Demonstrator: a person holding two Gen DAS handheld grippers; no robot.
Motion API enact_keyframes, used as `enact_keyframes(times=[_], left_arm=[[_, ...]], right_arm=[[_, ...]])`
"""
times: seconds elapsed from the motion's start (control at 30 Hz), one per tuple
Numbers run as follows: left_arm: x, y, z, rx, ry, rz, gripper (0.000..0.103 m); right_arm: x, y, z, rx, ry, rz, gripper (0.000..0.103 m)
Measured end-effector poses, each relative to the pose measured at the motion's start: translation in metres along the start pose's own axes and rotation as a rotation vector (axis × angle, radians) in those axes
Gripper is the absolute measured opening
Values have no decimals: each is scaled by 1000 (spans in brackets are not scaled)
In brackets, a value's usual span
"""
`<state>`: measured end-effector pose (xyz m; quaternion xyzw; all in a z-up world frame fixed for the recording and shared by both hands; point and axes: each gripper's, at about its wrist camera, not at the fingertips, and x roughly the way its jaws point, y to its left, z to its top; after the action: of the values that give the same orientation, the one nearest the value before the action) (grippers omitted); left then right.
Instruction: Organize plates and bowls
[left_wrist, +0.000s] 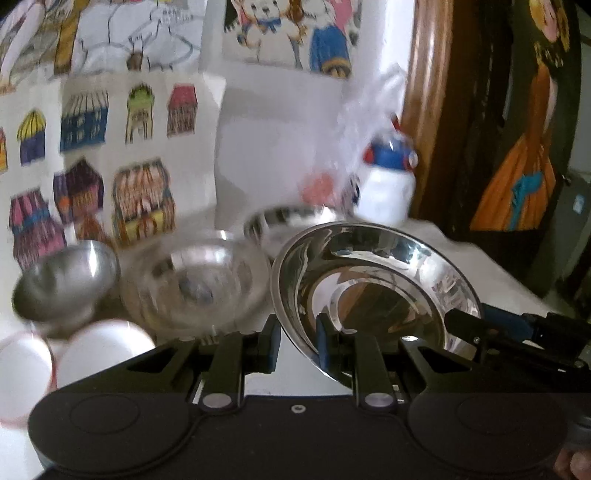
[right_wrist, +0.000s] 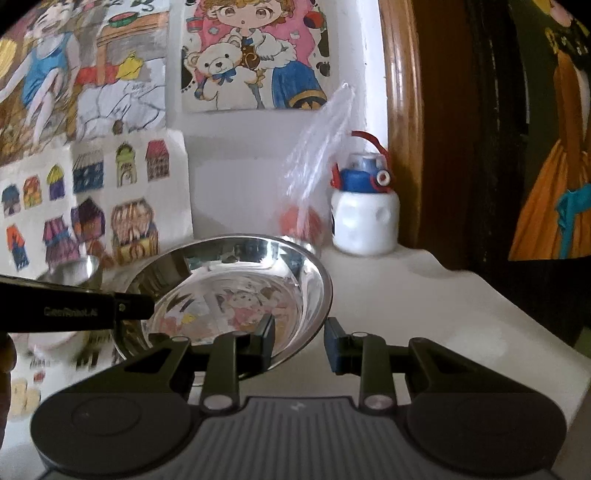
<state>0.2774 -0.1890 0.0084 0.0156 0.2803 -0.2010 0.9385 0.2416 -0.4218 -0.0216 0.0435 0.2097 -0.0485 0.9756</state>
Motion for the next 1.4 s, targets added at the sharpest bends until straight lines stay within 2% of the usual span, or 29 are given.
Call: enact_keyframes(times=[0.3, 0.5, 0.7, 1.0, 1.4], left_arm=[[47, 22, 59, -33, -49, 18, 22], [85, 39, 84, -34, -40, 31, 22], [124, 44, 87, 0, 10, 44, 22], [159, 39, 86, 28, 63, 74, 22], [182, 24, 89, 56, 86, 109, 22]], right_arm=[[66, 1, 56, 21, -43, 6, 33], [106, -1, 66, 53, -45, 13, 33], [132, -4, 56, 73, -45, 4, 33], [139, 2, 52, 33, -27, -8, 34], [147, 2, 47, 34, 14, -5, 37]])
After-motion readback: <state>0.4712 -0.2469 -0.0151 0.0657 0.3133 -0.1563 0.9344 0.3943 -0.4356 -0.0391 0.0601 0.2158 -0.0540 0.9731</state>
